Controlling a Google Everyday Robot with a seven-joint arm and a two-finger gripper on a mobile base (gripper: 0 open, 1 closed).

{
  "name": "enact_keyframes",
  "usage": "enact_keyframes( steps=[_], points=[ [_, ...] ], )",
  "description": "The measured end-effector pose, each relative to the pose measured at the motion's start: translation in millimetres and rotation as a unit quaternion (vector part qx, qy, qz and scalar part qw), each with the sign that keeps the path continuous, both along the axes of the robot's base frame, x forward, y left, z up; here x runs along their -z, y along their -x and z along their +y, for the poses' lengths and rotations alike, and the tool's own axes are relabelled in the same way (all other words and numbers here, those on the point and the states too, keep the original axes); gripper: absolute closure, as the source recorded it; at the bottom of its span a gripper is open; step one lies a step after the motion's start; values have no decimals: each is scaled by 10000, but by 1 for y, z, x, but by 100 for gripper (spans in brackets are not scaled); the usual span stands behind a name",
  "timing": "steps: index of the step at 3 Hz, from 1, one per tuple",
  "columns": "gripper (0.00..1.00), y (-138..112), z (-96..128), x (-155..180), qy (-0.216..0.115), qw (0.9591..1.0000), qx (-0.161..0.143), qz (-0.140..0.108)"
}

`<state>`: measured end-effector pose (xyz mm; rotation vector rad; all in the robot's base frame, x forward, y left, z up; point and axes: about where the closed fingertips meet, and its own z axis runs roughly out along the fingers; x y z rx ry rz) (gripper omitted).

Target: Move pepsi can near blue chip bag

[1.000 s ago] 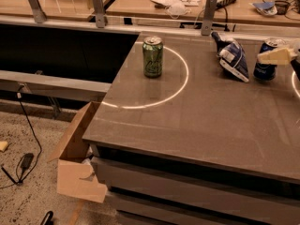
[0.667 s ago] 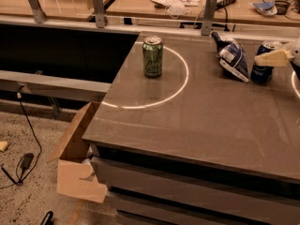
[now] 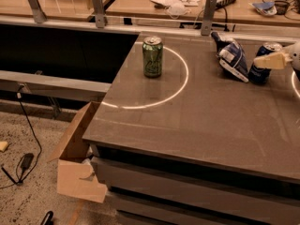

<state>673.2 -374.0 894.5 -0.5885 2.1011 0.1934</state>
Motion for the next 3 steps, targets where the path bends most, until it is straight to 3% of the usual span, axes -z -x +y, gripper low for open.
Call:
enact_keyframes(
  steps=[1,2,3],
  points=[
    [10,4,2,3,-87,10000,-1,48],
    [0,8,5,4,-162,9998,-31,82],
    [0,16,7,4,-249,9996,-42,96]
  ],
)
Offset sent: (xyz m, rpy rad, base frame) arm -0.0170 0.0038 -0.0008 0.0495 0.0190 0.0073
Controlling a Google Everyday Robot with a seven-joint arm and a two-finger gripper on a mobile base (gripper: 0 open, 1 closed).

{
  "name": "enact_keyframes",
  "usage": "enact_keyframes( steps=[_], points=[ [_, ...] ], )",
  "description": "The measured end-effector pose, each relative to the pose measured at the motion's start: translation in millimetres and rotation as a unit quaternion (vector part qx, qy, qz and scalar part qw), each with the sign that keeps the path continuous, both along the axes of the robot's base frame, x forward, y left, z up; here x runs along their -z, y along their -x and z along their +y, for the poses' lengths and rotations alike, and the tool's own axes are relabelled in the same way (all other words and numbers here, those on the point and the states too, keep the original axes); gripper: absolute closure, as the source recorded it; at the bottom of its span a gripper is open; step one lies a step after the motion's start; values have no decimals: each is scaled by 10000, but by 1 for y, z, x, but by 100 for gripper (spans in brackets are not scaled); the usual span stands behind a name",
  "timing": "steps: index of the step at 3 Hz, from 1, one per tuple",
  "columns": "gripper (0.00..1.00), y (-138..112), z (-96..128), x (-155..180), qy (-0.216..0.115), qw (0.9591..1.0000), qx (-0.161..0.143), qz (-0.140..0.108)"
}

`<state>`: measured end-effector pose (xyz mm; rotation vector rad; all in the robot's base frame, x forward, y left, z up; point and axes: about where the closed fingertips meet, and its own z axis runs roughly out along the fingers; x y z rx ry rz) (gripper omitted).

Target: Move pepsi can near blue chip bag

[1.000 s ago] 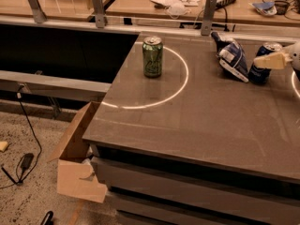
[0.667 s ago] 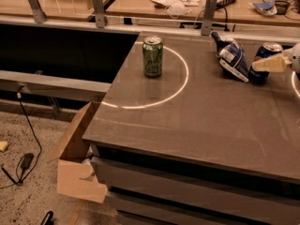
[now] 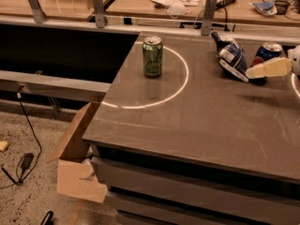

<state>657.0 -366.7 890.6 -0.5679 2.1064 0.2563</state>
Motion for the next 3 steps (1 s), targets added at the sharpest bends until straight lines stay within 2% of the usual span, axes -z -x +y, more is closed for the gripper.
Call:
enact_keyframes(
  steps=[1,2,3],
  points=[
    [0,16,1,-4,-143,9999,12,-52],
    [0,68,2,-16,-487,9987,46,-134],
    [0,68,2,-16,-487,9987,45,-134]
  ],
)
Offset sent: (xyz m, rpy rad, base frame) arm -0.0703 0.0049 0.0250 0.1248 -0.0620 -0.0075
